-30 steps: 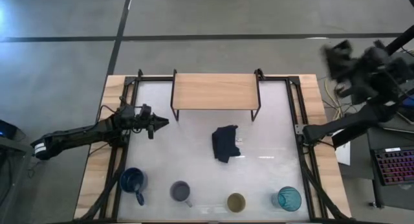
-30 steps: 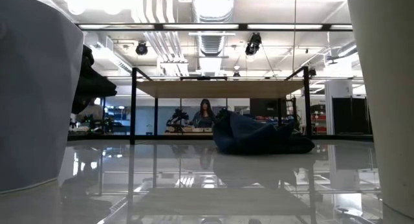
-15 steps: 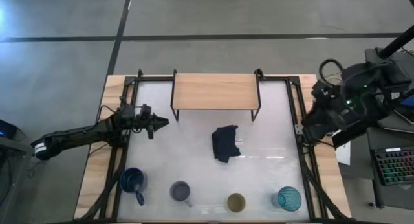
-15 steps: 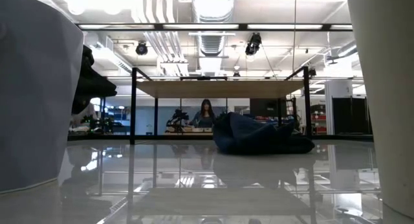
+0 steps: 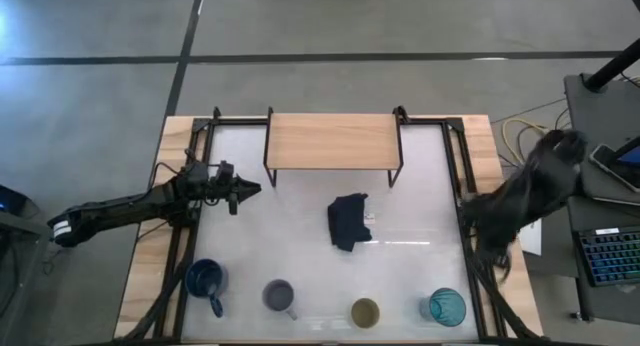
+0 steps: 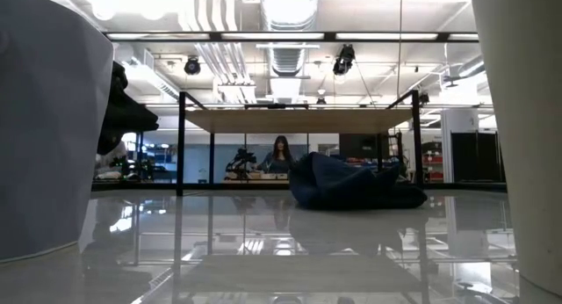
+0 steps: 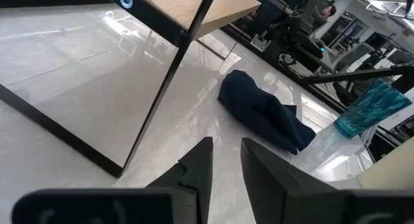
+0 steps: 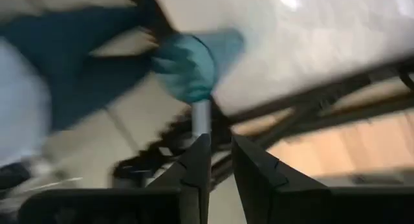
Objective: Stack small to large cups/mugs on shelf
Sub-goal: Put the blue cup on the shelf
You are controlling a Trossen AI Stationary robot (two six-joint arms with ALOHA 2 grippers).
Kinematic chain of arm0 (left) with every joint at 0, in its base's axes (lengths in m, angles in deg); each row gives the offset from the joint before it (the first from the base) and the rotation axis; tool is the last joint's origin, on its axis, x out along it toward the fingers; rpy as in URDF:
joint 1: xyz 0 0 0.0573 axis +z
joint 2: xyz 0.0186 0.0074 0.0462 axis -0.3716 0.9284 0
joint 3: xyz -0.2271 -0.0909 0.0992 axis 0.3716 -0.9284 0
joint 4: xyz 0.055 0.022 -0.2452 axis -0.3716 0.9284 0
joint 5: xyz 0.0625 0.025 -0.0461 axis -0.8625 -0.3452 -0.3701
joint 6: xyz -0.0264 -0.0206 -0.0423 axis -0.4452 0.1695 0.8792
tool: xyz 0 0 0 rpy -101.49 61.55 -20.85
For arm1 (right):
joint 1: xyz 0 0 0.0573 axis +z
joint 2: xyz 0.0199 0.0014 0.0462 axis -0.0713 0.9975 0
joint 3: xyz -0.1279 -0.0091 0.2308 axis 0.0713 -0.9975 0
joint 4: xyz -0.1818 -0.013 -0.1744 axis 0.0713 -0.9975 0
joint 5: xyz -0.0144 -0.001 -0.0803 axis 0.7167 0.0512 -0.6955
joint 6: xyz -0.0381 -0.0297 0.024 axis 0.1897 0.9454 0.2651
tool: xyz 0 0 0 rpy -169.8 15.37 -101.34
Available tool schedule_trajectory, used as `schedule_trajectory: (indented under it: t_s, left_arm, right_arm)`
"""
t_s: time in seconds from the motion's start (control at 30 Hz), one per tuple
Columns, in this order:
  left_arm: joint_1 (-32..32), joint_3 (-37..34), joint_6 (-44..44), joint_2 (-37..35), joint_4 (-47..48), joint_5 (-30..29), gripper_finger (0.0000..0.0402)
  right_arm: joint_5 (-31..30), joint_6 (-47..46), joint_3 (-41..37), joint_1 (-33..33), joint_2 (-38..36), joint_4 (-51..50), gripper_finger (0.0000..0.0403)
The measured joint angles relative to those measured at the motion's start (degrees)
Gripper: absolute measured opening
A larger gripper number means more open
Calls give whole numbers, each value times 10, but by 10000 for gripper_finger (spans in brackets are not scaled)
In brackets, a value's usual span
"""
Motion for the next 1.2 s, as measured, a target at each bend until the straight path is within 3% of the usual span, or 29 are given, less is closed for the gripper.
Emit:
schedule_trajectory:
  t_s: [0.07,0.23,0.3,0.47,0.6,0.7,0.83,0.93,1.2]
  left_arm:
    - [0,0,0,0,0,0,67]
    - [0,0,0,0,0,0,67]
    - [0,0,0,0,0,0,67]
    - [0,0,0,0,0,0,67]
    - [0,0,0,0,0,0,67]
    - [0,0,0,-1,0,0,67]
    - [0,0,0,0,0,0,67]
    - [0,0,0,0,0,0,67]
    - [0,0,0,0,0,0,67]
  right_arm:
    - [-46,-45,-3,39,41,4,57]
    - [-276,-195,33,98,124,-6,57]
    - [-317,-242,43,101,155,-3,58]
    - [-277,-263,91,106,212,-7,76]
    - [-250,-283,111,140,250,-4,67]
    - [-206,-357,100,159,256,-4,52]
    - [-195,-515,62,187,247,-6,56]
    - [-161,-533,51,191,226,-7,82]
    - [-165,-532,17,174,190,-7,187]
